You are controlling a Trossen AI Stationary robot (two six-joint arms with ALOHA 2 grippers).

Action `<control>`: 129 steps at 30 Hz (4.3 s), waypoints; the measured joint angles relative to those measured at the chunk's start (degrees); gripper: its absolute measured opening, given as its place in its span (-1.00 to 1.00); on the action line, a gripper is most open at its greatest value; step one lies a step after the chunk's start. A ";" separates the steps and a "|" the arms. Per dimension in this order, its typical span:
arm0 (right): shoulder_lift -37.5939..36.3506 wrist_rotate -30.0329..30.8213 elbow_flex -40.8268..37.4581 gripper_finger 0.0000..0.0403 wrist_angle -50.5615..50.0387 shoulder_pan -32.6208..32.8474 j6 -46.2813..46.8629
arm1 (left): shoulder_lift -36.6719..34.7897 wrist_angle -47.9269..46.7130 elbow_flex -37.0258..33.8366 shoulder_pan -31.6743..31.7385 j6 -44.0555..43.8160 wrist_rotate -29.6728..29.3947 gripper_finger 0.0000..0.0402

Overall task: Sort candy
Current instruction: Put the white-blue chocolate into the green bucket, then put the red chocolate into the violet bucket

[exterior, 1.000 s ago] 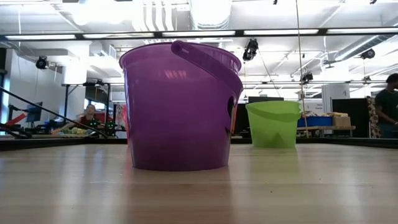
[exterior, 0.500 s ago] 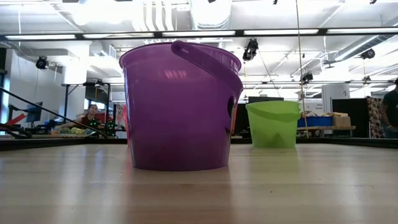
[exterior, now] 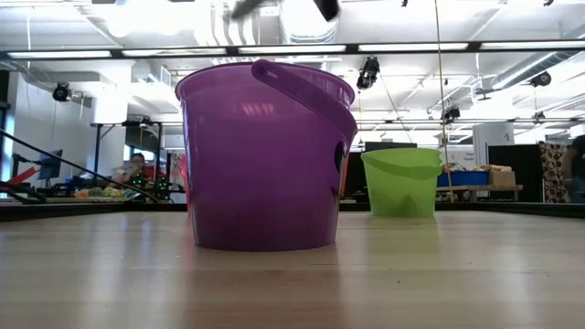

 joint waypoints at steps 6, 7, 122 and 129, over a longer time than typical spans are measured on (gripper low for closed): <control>-0.24 0.19 2.11 -0.85 -23.20 -10.03 0.00 | -2.61 -3.00 0.00 3.63 -3.88 0.47 -0.25; -0.24 0.57 2.11 -0.85 -26.83 -12.05 0.02 | -3.14 -3.11 0.00 4.49 -3.89 0.48 -0.25; -14.64 -38.90 0.35 -0.04 -53.07 -17.79 24.48 | -8.29 0.82 -3.48 46.33 13.11 44.11 -0.43; -13.59 -34.97 -3.28 -0.04 -58.64 0.34 42.41 | -8.46 0.82 -3.48 41.32 10.77 45.55 -0.43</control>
